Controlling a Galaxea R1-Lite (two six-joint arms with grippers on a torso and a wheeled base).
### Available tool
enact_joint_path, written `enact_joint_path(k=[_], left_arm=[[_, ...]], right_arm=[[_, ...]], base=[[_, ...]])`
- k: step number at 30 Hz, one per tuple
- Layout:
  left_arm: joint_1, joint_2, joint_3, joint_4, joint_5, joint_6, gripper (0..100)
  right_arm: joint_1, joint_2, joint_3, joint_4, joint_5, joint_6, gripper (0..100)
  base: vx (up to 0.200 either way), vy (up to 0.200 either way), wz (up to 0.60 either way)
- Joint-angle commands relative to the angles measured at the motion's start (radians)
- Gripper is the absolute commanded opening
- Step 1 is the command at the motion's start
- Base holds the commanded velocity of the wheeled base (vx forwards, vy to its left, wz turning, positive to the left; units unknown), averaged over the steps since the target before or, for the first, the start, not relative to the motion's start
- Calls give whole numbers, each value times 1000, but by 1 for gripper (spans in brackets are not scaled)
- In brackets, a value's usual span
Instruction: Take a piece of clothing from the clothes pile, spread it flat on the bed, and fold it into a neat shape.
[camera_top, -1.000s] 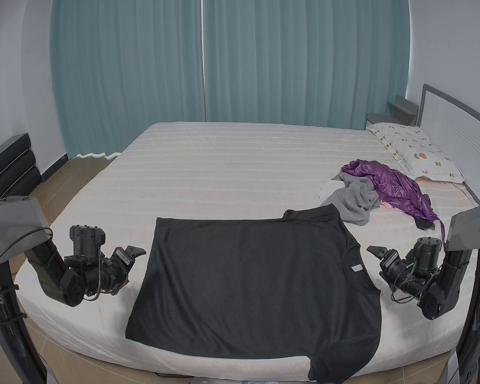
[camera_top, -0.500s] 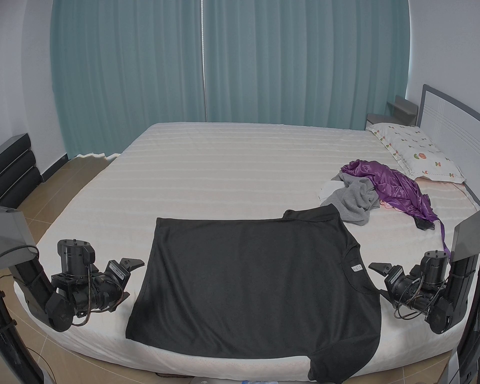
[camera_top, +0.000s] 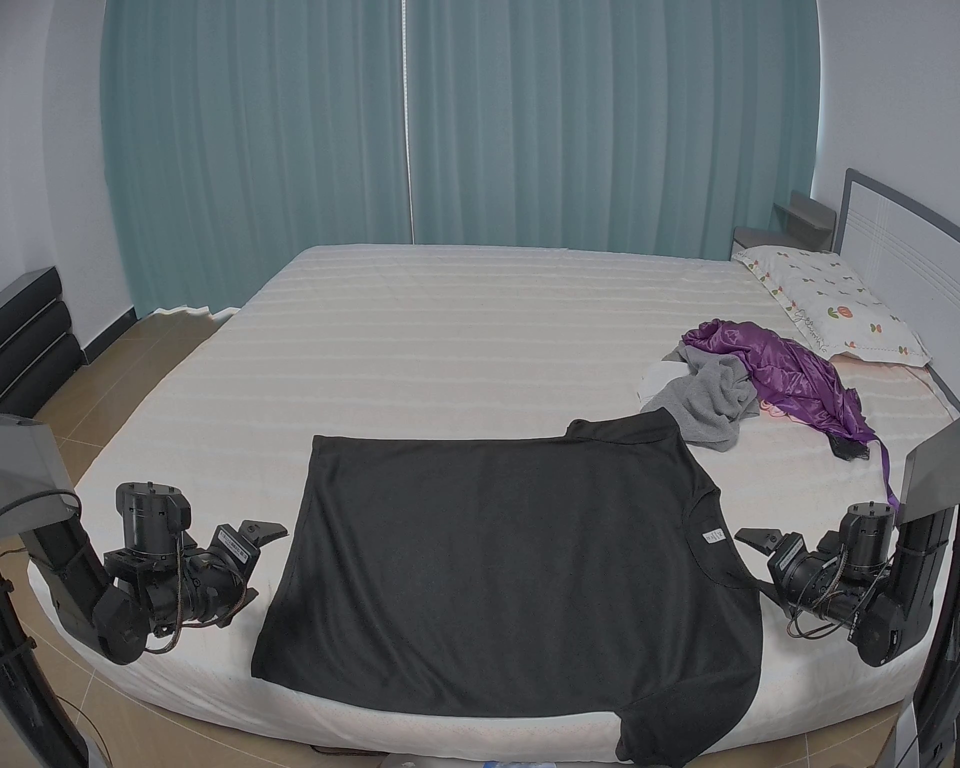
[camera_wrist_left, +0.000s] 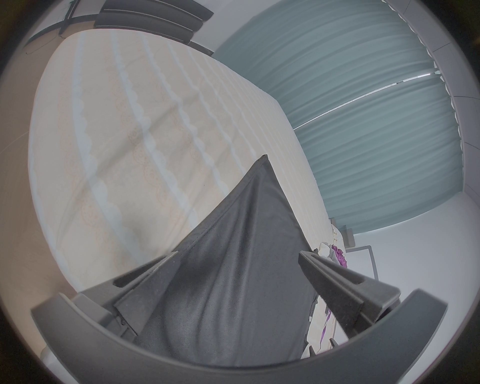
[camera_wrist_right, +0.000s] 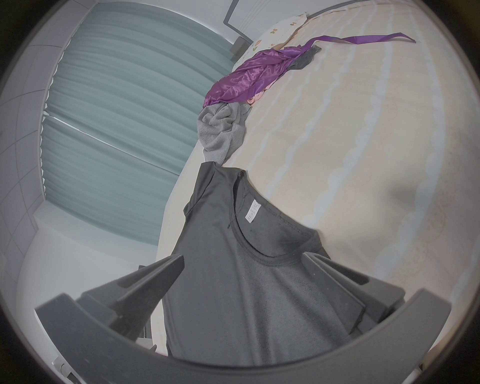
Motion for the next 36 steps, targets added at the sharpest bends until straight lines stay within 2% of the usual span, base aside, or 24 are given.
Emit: enact_joint_path(k=[1,8,14,16,23,28,36], left_arm=[[-3,6,1,0,1,0,100],[-4,26,1,-1,2,12,100],[-4,60,1,-1,-1,20,100],[-4,64,14,-1,1,46,100],[0,40,140,0,-96,248,100],[4,41,204,-1,-119,385,100],[7,50,225,0,-121,431,100]], right_arm=[[-8,2,-4,-13,-3,-2,100],[-53,-13,-14,-13,5,-5,100],[-61,31,-37,-13,10,-5,100],[-65,36,-41,-13,11,-5,100],[-84,40,-38,-13,31,-2,100],[-85,44,-40,-13,36,-2,100],[-94,48,-41,-13,45,1,100]], base=[[0,0,0],[0,0,0],[0,0,0],[0,0,0],[0,0,0],[0,0,0],[0,0,0]])
